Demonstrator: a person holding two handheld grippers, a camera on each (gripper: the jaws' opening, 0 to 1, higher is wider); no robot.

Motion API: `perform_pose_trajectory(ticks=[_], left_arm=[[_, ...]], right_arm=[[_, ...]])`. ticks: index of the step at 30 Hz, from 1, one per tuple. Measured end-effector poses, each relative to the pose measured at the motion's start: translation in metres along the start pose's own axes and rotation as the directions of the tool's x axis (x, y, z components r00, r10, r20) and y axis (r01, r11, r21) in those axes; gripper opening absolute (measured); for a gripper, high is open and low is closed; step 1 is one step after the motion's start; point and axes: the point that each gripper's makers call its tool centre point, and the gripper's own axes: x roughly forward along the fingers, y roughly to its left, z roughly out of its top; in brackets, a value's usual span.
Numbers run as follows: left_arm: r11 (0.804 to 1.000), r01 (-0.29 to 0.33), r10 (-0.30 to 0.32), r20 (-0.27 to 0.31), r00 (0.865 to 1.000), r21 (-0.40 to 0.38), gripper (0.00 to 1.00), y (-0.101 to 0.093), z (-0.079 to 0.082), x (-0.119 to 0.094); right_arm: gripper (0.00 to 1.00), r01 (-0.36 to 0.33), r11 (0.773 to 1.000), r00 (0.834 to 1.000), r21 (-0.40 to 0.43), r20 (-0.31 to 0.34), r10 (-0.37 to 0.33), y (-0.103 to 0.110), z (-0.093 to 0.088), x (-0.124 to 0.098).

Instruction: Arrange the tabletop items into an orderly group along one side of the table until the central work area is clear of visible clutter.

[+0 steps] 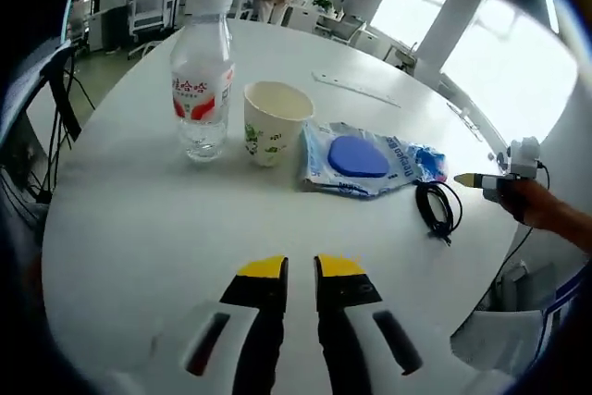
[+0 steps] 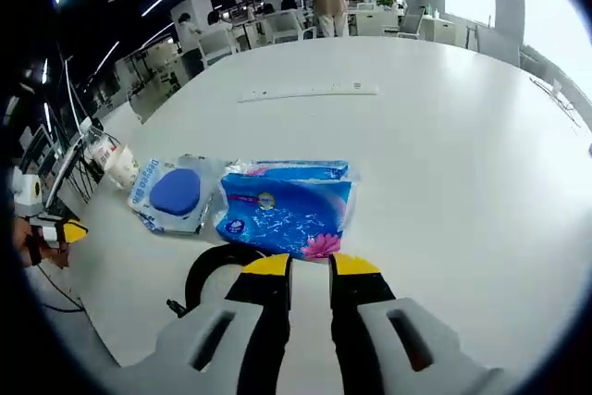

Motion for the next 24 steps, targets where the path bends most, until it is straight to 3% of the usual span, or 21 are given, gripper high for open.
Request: perform_pose_trajectory(ticks=[8, 20, 24], left_arm=[[0.996, -0.006, 0.005, 0.014, 1.0, 0.093, 0.15, -0.008, -0.009, -0.017], [0.994, 0.007, -0.008, 0.013, 1.0, 0.105, 0.17, -0.022, -0.029, -0.037], [0.995, -0.002, 0.0, 0.016, 1.0, 0.096, 0.17, -0.02, -0.031, -0.039]], right_arm=[[0.14, 0.026, 0.999, 1.0, 0.032, -0.013, -0.026, -0.01, 0.005, 0.01], [0.12, 0.052, 0.998, 0.996, 0.035, -0.071, -0.049, -0.01, -0.002, 0.027], [0.04, 0.048, 0.997, 0.997, 0.062, -0.066, -0.044, -0.012, -0.001, 0.029]])
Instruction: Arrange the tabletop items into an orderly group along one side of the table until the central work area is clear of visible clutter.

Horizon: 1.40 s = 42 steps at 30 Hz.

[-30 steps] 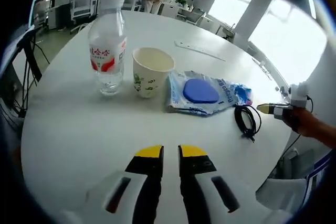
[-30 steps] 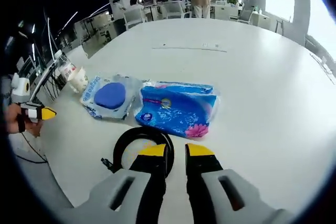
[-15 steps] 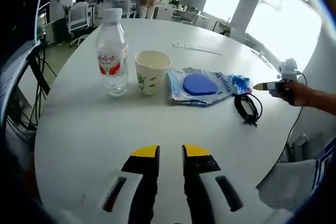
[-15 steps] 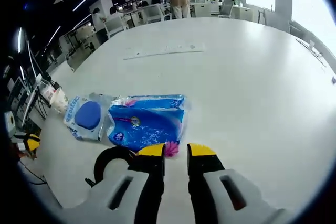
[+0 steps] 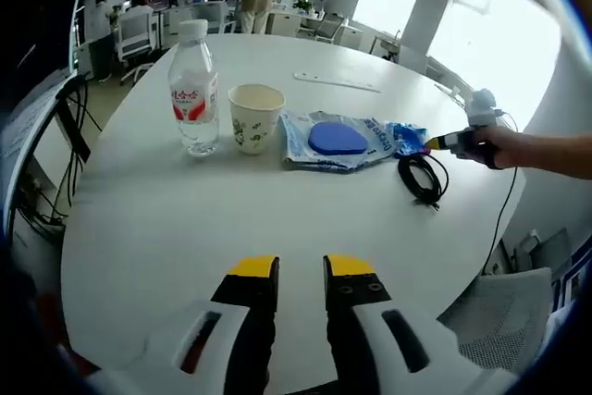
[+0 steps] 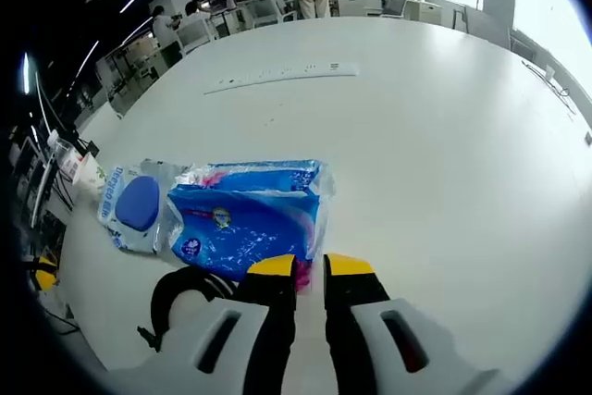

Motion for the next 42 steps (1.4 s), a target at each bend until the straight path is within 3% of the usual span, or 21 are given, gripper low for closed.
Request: perform_pose_trajectory(ticks=[8, 20, 32, 42], left_arm=[[1.0, -0.018, 0.018, 0.015, 1.0, -0.003, 0.15, 0.003, 0.005, -0.002], [1.0, -0.02, 0.02, 0.022, 1.0, -0.006, 0.15, 0.001, 0.01, -0.001], [1.0, -0.025, 0.025, 0.021, 0.999, -0.011, 0.15, 0.002, 0.01, -0.002], [1.0, -0.027, 0.027, 0.024, 0.999, -0.002, 0.15, 0.001, 0.012, -0.003]], right_arm=[[0.01, -0.004, 1.0, 1.0, 0.009, 0.008, 0.004, 0.004, -0.001, -0.011], [0.01, 0.002, 0.999, 1.0, -0.033, 0.001, -0.002, -0.012, 0.001, -0.016], [0.01, 0.004, 0.995, 1.0, -0.097, -0.015, -0.005, -0.036, 0.003, -0.004], [0.08, 0.003, 0.995, 1.0, -0.104, -0.023, -0.006, -0.037, 0.001, -0.002]])
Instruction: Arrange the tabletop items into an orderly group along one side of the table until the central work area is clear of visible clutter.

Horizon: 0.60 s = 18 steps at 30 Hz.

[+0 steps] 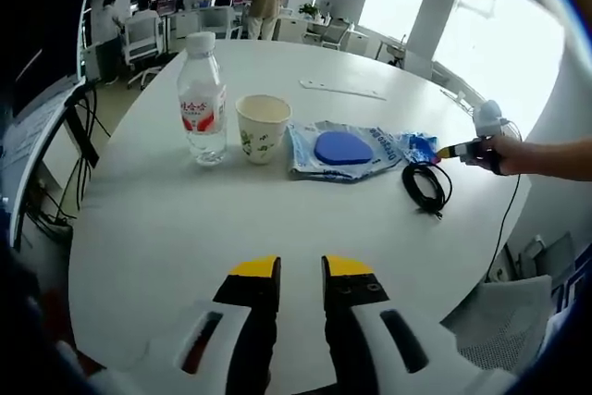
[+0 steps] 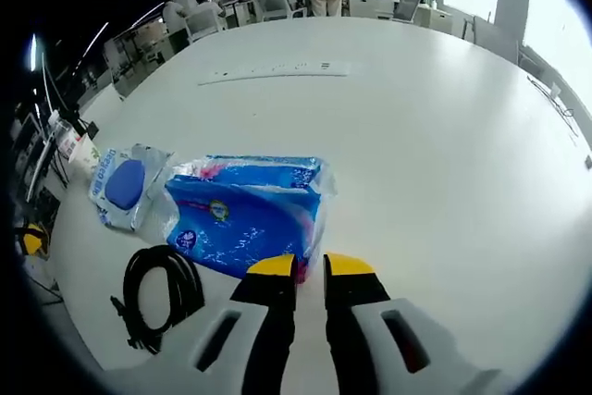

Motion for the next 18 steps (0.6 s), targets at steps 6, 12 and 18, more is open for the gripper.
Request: perform_pose_trajectory(ticks=[6, 12, 18], left_arm=[[1.0, 0.003, -0.003, -0.001, 1.0, 0.0, 0.16, -0.001, -0.001, 0.0], [1.0, 0.009, -0.009, 0.005, 1.0, 0.0, 0.17, -0.001, -0.002, -0.003], [1.0, 0.011, -0.011, 0.011, 1.0, 0.001, 0.18, -0.001, -0.004, -0.005]], right_arm=[[0.08, -0.011, 1.0, 1.0, 0.007, -0.001, 0.011, 0.003, -0.004, -0.005], [0.08, -0.012, 1.0, 1.0, 0.01, -0.004, 0.012, 0.007, -0.011, -0.011], [0.08, -0.04, 0.999, 0.999, 0.003, -0.007, 0.04, 0.024, -0.02, -0.017]])
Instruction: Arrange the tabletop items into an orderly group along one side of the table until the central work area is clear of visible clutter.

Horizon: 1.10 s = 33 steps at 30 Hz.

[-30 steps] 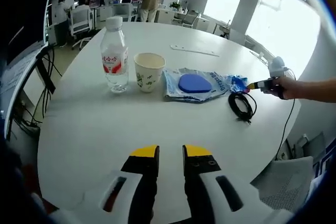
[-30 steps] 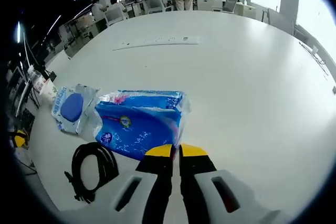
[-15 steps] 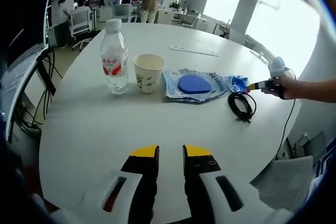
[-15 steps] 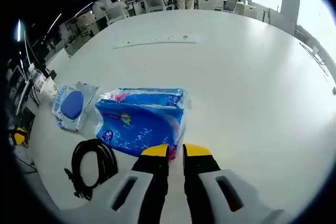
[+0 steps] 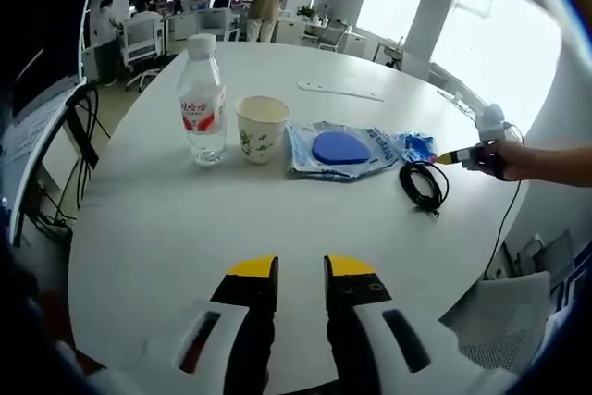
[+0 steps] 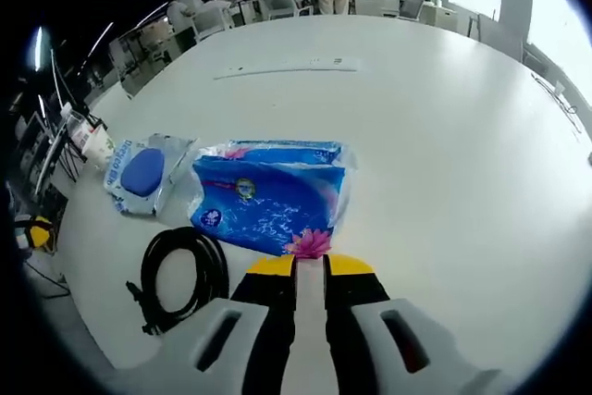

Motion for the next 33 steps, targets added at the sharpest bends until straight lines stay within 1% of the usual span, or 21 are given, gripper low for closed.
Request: perform_pose_trajectory(ticks=[2, 6, 11, 16, 18, 21, 27, 33], left_arm=[[1.0, 0.001, -0.001, 0.004, 1.0, -0.005, 0.18, 0.001, 0.0, -0.001], [1.0, 0.003, -0.002, 0.005, 1.0, -0.008, 0.18, 0.001, -0.001, -0.002], [1.0, 0.004, -0.004, 0.01, 1.0, -0.009, 0.18, 0.003, 0.001, -0.004], [1.0, 0.004, -0.003, 0.018, 1.0, -0.01, 0.18, 0.003, 0.003, -0.005], [1.0, 0.004, -0.004, 0.022, 1.0, -0.011, 0.18, 0.004, 0.004, -0.006], [1.0, 0.004, -0.004, 0.024, 1.0, -0.014, 0.18, 0.005, 0.004, -0.008], [1.0, 0.002, -0.001, 0.027, 1.0, -0.022, 0.18, 0.009, 0.003, -0.011], [1.0, 0.0, 0.001, 0.031, 1.0, -0.025, 0.18, 0.013, 0.005, -0.013]], right_arm=[[0.08, -0.027, 0.999, 1.0, 0.042, 0.013, 0.026, 0.009, -0.001, -0.002], [0.08, -0.045, 0.998, 0.999, 0.036, 0.022, 0.044, 0.022, -0.004, -0.006], [0.09, -0.08, 0.995, 0.996, 0.054, 0.054, 0.077, 0.037, 0.003, -0.011], [0.1, -0.121, 0.992, 0.991, 0.029, 0.066, 0.119, 0.054, 0.009, -0.012], [0.11, -0.135, 0.991, 0.989, 0.006, 0.056, 0.135, 0.061, 0.008, -0.01], [0.13, -0.139, 0.99, 0.989, -0.01, 0.04, 0.139, 0.066, 0.004, -0.008], [0.12, -0.132, 0.99, 0.991, -0.04, 0.022, 0.133, 0.069, -0.001, -0.004], [0.09, -0.128, 0.99, 0.992, -0.059, 0.012, 0.129, 0.067, 0.001, 0.001]])
